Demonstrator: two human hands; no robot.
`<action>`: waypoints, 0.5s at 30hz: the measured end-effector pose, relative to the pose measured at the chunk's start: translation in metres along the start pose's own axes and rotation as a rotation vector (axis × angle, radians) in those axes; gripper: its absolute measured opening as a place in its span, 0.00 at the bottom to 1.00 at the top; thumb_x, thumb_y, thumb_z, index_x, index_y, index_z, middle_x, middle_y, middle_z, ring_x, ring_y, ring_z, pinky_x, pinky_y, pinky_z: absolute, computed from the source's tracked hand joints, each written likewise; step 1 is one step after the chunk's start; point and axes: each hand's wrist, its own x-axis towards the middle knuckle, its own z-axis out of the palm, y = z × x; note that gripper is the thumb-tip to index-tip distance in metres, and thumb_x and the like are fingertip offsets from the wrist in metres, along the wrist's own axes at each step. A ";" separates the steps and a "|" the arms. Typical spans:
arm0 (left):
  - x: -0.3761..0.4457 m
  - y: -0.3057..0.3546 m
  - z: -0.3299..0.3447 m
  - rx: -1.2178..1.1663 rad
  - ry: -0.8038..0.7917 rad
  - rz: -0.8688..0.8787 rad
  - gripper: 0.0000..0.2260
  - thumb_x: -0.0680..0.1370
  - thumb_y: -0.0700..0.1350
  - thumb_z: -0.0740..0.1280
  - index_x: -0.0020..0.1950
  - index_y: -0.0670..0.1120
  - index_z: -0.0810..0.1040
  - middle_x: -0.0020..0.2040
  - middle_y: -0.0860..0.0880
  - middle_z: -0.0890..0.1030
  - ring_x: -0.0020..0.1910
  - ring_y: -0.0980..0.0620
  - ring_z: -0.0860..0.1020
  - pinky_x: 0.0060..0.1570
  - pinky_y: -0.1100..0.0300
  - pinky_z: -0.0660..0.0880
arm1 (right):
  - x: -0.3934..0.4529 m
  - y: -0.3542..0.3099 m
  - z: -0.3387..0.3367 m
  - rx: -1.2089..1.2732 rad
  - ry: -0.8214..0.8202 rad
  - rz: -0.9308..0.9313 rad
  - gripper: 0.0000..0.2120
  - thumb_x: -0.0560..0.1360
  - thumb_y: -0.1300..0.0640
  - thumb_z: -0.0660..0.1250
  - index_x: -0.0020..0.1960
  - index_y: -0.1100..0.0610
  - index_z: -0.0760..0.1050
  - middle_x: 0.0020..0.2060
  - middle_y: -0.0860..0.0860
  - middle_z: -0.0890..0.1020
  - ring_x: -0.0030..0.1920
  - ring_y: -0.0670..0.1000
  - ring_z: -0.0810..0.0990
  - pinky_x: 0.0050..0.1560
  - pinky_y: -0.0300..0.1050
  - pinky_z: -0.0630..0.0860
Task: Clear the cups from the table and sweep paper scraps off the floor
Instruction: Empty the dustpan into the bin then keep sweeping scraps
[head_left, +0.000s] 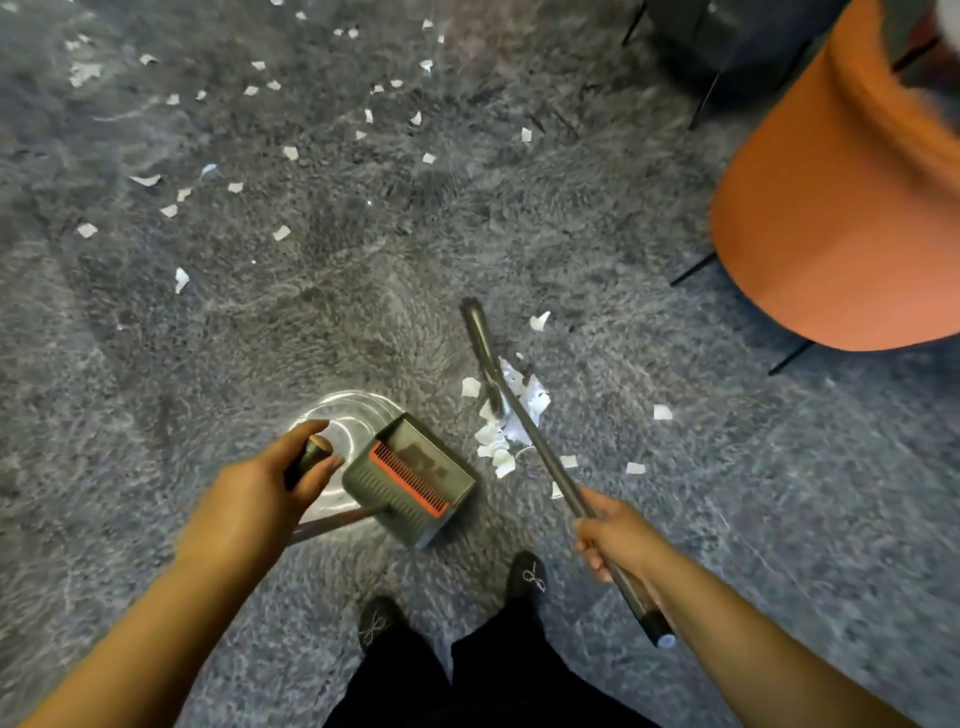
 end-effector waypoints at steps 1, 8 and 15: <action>0.001 0.008 0.005 0.014 -0.019 0.010 0.20 0.75 0.54 0.71 0.67 0.58 0.76 0.48 0.48 0.85 0.49 0.43 0.82 0.45 0.51 0.77 | 0.001 -0.003 -0.014 0.019 0.002 0.007 0.14 0.79 0.69 0.58 0.57 0.52 0.70 0.29 0.55 0.73 0.20 0.47 0.68 0.19 0.37 0.65; 0.007 0.044 0.043 0.071 -0.057 0.019 0.20 0.76 0.57 0.69 0.68 0.61 0.73 0.43 0.49 0.83 0.44 0.45 0.81 0.40 0.53 0.76 | 0.026 -0.004 -0.080 0.080 0.072 0.062 0.13 0.80 0.66 0.60 0.62 0.54 0.71 0.29 0.55 0.77 0.23 0.47 0.71 0.21 0.38 0.67; 0.005 0.062 0.073 0.119 -0.055 0.041 0.20 0.77 0.58 0.67 0.69 0.62 0.72 0.44 0.51 0.83 0.42 0.46 0.82 0.36 0.55 0.75 | 0.080 -0.015 -0.101 0.171 0.028 0.298 0.07 0.82 0.65 0.55 0.52 0.58 0.70 0.30 0.56 0.74 0.23 0.48 0.71 0.19 0.34 0.66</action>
